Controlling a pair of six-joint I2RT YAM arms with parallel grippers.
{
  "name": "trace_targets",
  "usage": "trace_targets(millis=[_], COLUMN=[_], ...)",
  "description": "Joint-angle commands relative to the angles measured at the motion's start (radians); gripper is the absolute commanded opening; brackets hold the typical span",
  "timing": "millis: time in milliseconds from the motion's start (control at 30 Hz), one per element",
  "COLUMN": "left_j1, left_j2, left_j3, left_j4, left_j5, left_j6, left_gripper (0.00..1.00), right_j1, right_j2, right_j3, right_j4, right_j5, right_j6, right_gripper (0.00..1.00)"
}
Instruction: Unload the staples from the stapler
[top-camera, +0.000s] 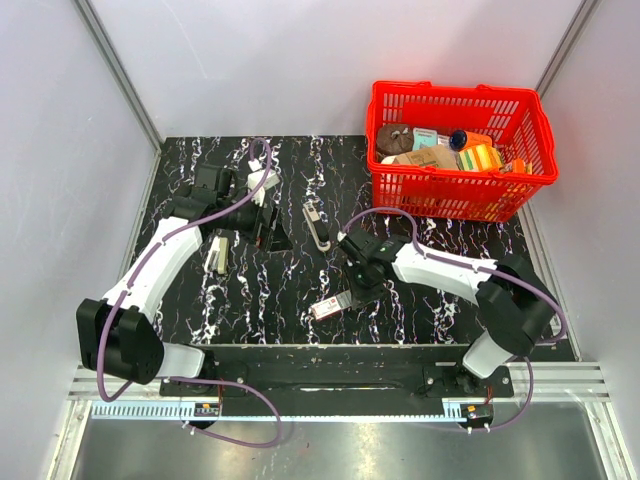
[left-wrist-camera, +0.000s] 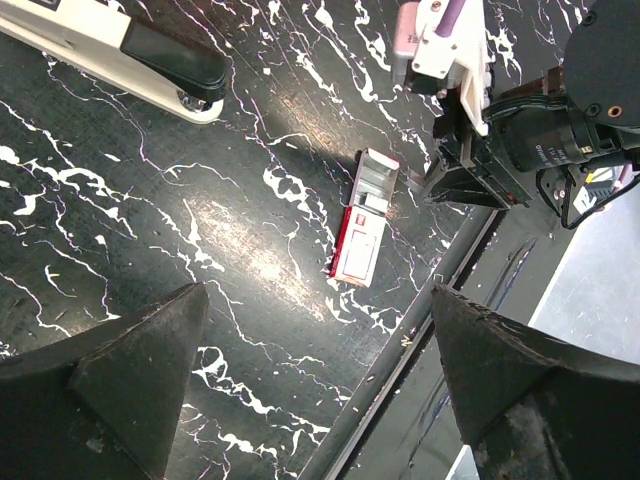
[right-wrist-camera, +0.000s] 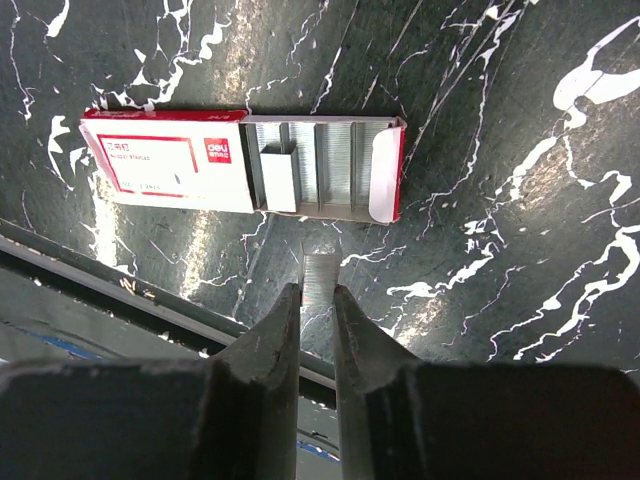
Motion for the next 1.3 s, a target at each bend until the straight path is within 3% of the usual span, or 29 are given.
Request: trace_targets(millis=[0,1267], left_j1=[-0.008,-0.019], left_j2=[-0.006,-0.012], left_j3=[-0.005,-0.010], left_j4=[0.008,0.012], left_j5=[-0.017,-0.033], left_j6=[0.015,0.004], left_gripper=[0.99,0.98], right_j1=[0.010,0.012], right_j2=[0.027,0.145], right_j3=[0.041,0.116], right_j4=[0.021,0.018], right_j5=[0.004,-0.006], right_j6=[-0.032,-0.057], right_gripper=[0.03,0.07])
